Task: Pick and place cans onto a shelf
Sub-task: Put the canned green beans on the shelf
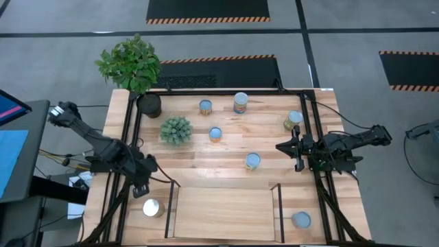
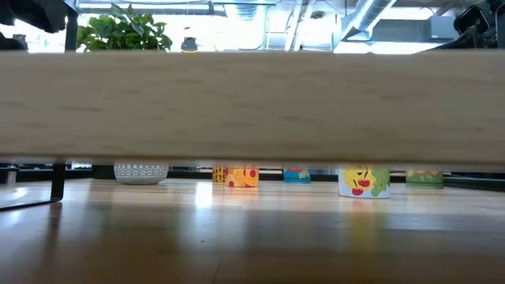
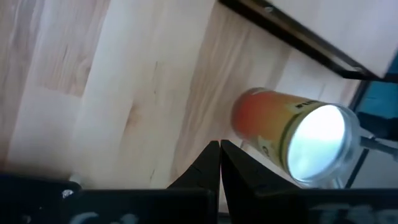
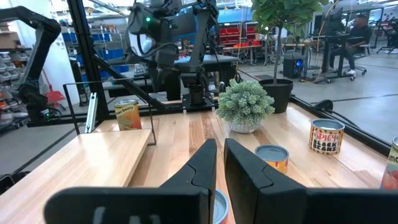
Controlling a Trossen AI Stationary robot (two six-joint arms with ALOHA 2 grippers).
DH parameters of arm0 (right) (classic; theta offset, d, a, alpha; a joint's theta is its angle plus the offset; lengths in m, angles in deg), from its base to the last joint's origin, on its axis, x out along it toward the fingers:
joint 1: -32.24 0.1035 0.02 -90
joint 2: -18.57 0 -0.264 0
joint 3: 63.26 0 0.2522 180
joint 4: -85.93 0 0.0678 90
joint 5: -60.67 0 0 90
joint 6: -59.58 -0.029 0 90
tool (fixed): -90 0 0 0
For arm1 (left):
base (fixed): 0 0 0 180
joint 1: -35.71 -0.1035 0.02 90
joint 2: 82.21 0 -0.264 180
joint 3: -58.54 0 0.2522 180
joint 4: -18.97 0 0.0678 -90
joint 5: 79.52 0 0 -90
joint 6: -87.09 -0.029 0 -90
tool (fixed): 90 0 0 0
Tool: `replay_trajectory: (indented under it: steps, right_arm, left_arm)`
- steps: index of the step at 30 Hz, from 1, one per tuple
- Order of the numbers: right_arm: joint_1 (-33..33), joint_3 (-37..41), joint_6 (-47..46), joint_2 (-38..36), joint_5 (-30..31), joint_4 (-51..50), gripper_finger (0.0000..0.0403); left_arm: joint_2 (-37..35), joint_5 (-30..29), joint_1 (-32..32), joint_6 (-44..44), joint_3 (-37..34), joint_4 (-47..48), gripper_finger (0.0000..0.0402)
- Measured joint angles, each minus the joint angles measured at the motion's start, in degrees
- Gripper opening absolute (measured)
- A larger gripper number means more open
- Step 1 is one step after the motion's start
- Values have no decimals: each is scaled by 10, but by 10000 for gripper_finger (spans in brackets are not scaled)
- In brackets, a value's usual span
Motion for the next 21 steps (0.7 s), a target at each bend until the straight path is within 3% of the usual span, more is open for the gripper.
replay_trajectory:
  steps: [21]
  right_arm:
    - [0,0,0,0,0,-5,59]
  left_arm:
    - [-4,-45,13,-83,0,9,0]
